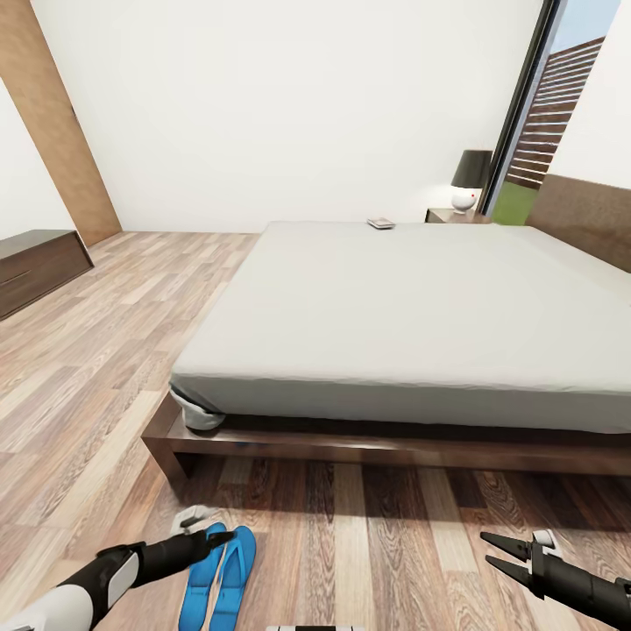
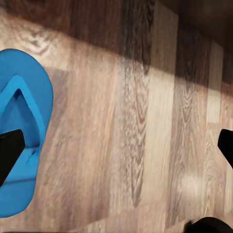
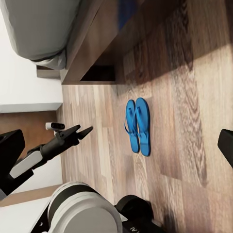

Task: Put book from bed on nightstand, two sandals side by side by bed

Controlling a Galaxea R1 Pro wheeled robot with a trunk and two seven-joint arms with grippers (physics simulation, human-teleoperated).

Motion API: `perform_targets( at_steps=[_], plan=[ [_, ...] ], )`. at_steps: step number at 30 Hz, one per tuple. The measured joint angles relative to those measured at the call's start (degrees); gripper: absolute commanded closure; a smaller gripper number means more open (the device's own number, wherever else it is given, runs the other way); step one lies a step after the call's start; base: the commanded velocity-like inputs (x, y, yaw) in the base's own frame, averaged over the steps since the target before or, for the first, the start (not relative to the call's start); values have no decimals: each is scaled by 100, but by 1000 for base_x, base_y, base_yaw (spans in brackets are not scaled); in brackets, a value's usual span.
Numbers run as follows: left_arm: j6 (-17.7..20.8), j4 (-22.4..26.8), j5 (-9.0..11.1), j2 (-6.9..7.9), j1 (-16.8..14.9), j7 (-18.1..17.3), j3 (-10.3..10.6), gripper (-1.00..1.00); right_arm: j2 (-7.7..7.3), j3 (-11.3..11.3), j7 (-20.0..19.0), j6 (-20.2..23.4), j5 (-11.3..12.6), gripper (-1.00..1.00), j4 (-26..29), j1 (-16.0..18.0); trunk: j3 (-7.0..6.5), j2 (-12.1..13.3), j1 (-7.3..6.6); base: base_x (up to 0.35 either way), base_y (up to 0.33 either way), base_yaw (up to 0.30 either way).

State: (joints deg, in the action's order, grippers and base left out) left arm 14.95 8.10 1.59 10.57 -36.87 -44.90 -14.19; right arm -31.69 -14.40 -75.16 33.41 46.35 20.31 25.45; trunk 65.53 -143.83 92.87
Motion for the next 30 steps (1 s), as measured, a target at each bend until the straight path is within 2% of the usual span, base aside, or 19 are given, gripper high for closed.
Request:
perform_targets(
  at_steps=[6,11,19,30],
  plan=[
    [-33,-35,57,90,4,10,-11,-100,1,7,0,0,0,-100,-6,0,0,0,0,0,0,0],
    [-34,-43,199,136,5,5,-57,-100,1,7,0,2,3,-100,-8,0,0,0,0,0,0,0],
    [-34,-52,507,136,12,-18,-86,-100,23,21,0,1,31,-100,-100,0,-177,10,-21,0,0,0],
    [-32,-176,592,130,21,-17,-89,-100,35,26,1,0,45,-100,-201,0,-421,25,-49,0,0,0]
  ],
)
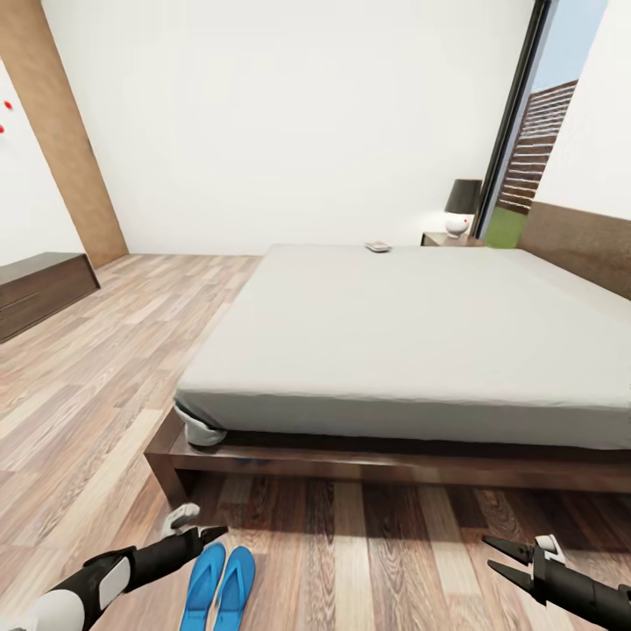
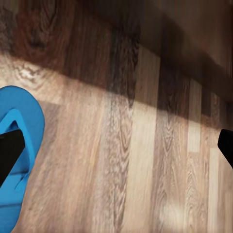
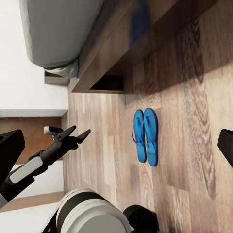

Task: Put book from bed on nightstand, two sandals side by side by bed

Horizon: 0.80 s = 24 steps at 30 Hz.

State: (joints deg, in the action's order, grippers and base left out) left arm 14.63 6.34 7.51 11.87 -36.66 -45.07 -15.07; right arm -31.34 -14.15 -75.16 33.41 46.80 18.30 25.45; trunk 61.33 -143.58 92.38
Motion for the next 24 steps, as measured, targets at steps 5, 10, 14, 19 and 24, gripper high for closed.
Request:
perform_targets(
  at_steps=[5,10,14,19,24],
  plan=[
    [5,-20,-1,12,2,6,-5,-100,1,6,0,0,0,-100,-7,0,-111,7,-13,0,0,0],
    [5,-28,-2,10,2,9,0,-100,1,10,0,14,-2,-100,-10,0,-200,13,-23,0,0,0],
    [2,-38,0,8,1,8,0,-100,1,14,0,31,-6,-100,-15,0,-200,13,-23,0,0,0],
    [4,-43,-1,4,2,17,3,-100,1,12,0,43,-8,-100,-17,0,-200,13,-23,0,0,0],
    [1,-47,-2,-6,0,50,4,-100,1,10,0,49,-9,-100,-18,0,-200,13,-23,0,0,0]
  ],
)
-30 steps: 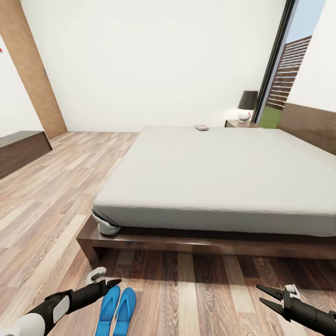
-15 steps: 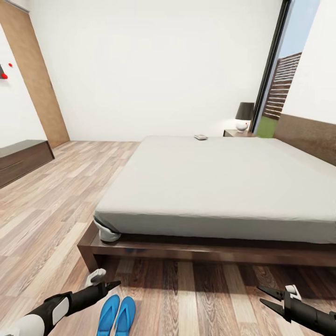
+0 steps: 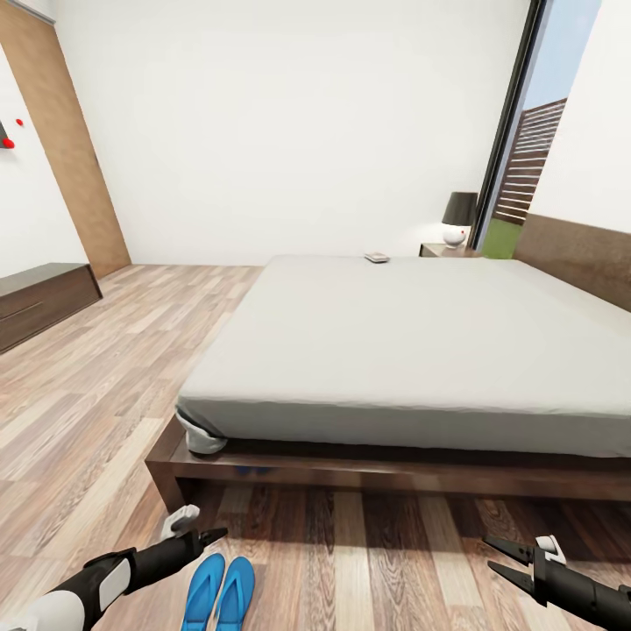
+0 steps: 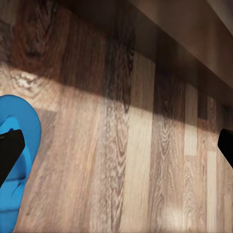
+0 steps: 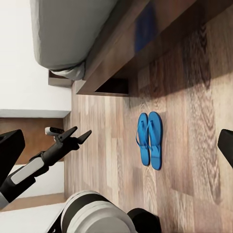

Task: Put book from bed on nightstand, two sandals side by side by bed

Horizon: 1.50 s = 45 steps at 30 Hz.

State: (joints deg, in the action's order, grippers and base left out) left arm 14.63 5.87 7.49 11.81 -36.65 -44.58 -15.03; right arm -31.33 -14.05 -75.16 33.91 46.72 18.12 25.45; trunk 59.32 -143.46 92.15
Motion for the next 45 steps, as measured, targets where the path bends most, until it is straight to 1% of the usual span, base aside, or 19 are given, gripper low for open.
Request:
perform_targets(
  at_steps=[12,13,15,17,20,24,27,31,37,45],
  plan=[
    [1,-7,0,8,1,-23,0,-100,0,-8,0,1,0,-100,0,0,0,0,0,0,0,0],
    [34,26,40,40,-32,-55,-40,-100,-32,27,-24,-31,25,-100,25,-17,0,0,0,0,0,0],
    [54,91,103,105,-99,-120,-107,-100,-40,79,-24,-44,24,-100,29,-18,0,0,0,0,0,0],
    [54,156,102,170,-155,-184,-107,-100,-40,79,-24,-44,24,-100,29,-18,0,0,0,0,0,0],
    [52,253,98,267,-150,-216,-107,-100,-38,72,-22,-45,21,-100,31,-18,0,0,0,0,0,0],
    [51,232,96,395,-25,-309,-106,-100,74,81,-7,-49,42,-100,-79,-28,0,0,0,0,0,0],
    [50,222,89,478,73,-405,-107,-100,111,82,-9,-64,59,-100,-175,-31,0,0,0,0,2,0],
    [46,216,80,489,198,-510,-106,-100,133,47,-10,-77,71,-100,-305,-34,0,0,0,0,41,0],
    [43,213,73,494,229,-553,-105,-100,146,84,-14,-83,75,-100,-498,-35,0,0,0,0,91,0],
    [42,205,71,496,238,-567,-104,-100,149,126,-17,-91,84,-100,-525,-35,0,0,0,0,118,0]
  ],
)
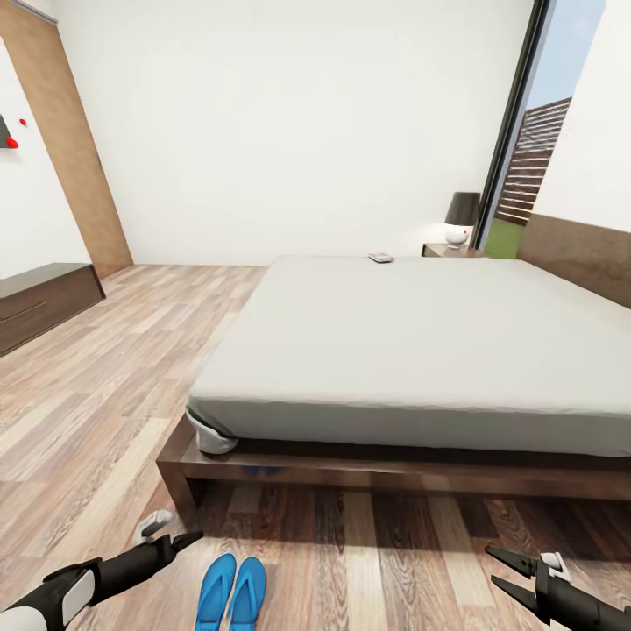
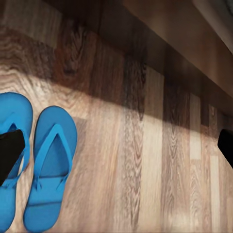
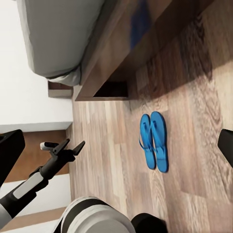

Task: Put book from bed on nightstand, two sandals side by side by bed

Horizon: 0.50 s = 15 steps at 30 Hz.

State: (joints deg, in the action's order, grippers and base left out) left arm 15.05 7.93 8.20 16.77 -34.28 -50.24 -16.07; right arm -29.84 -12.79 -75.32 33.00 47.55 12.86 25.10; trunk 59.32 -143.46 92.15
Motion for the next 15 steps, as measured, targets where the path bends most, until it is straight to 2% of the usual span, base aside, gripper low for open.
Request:
perform_targets(
  at_steps=[15],
  plan=[
    [0,-2,1,0,1,-6,0,-100,10,-1,-3,-9,11,-100,-3,0,0,0,0,0,141,0]
  ],
)
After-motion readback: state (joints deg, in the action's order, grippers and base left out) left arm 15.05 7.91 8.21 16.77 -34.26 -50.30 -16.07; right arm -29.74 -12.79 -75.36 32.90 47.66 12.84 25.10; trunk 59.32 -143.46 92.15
